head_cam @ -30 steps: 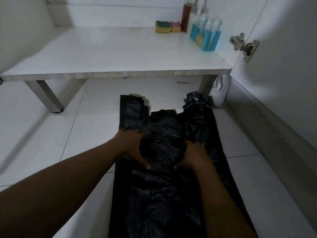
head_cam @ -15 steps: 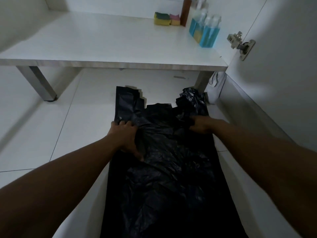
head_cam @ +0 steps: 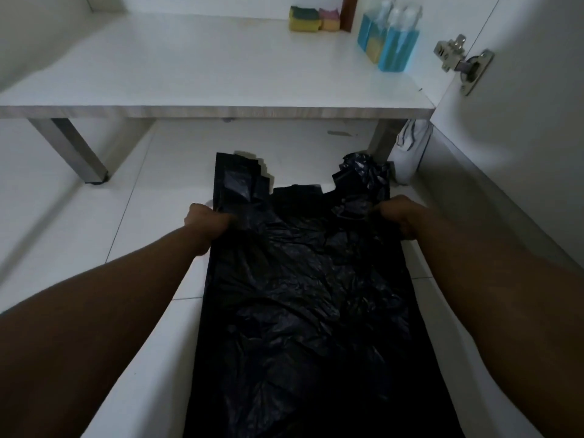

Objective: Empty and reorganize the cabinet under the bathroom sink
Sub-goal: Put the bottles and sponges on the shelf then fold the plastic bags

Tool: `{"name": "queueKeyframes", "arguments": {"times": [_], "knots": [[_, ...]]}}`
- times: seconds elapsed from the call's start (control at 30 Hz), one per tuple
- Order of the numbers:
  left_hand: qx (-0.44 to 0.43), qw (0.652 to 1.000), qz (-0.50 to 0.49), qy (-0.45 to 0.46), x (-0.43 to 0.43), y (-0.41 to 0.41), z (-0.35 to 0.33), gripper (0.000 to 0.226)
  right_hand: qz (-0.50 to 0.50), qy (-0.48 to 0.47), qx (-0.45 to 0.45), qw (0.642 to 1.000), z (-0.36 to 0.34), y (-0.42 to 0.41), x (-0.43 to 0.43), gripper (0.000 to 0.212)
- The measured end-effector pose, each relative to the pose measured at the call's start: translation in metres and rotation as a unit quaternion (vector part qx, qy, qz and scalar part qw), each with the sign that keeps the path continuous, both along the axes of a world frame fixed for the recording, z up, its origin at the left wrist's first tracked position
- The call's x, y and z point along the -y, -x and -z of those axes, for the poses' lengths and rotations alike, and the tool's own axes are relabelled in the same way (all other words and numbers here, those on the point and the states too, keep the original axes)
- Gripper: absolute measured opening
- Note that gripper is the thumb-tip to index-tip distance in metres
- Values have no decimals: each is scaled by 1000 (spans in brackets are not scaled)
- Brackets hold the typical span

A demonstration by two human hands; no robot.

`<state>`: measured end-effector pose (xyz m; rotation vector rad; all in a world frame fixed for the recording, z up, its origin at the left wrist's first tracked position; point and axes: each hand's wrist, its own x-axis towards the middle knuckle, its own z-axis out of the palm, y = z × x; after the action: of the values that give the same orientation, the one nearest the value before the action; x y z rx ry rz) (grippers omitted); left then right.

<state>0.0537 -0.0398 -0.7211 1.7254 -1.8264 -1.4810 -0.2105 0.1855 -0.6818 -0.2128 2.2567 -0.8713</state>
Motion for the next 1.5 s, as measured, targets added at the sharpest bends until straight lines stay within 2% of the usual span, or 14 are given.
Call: {"name": "queueKeyframes", "arguments": {"times": [0.07,0.17,0.3,0.43,0.57,0.67,0.8,0.97,1.13,1.27,1.37,1.5], "knots": [[-14,999,-10,-36,2,2,-2,52,7,0,2,1000,1,0,-1,41],[-18,997,-20,-69,4,4,-3,53,17,12,19,1000,1,-1,-3,45],[-25,997,-16,-69,-3,6,-10,49,12,51,17,998,1,-1,-3,31],[-32,998,-27,-38,-3,2,-9,45,6,66,39,997,2,-3,-2,27],[-50,995,-34,-75,3,-7,-13,35,-2,74,73,995,-1,-5,0,18],[-73,989,-33,-125,8,-13,-16,43,-5,81,84,993,-3,-5,0,12],[-86,987,-17,-135,10,-14,-15,40,-7,96,23,995,-1,0,2,31],[-86,984,14,-154,-1,-8,-12,42,-47,95,10,994,-3,-9,7,40],[-91,987,4,-130,-2,-4,-11,35,-60,87,-13,994,-7,-10,12,27],[-149,985,-9,-84,3,-3,-22,31,-54,130,-9,990,-20,-11,13,19],[-213,975,-21,-62,8,-2,-37,32,-52,151,-25,987,-34,-8,11,23],[-251,967,4,-52,6,-10,-61,24,-70,151,-65,984,-54,-5,10,30]]}}
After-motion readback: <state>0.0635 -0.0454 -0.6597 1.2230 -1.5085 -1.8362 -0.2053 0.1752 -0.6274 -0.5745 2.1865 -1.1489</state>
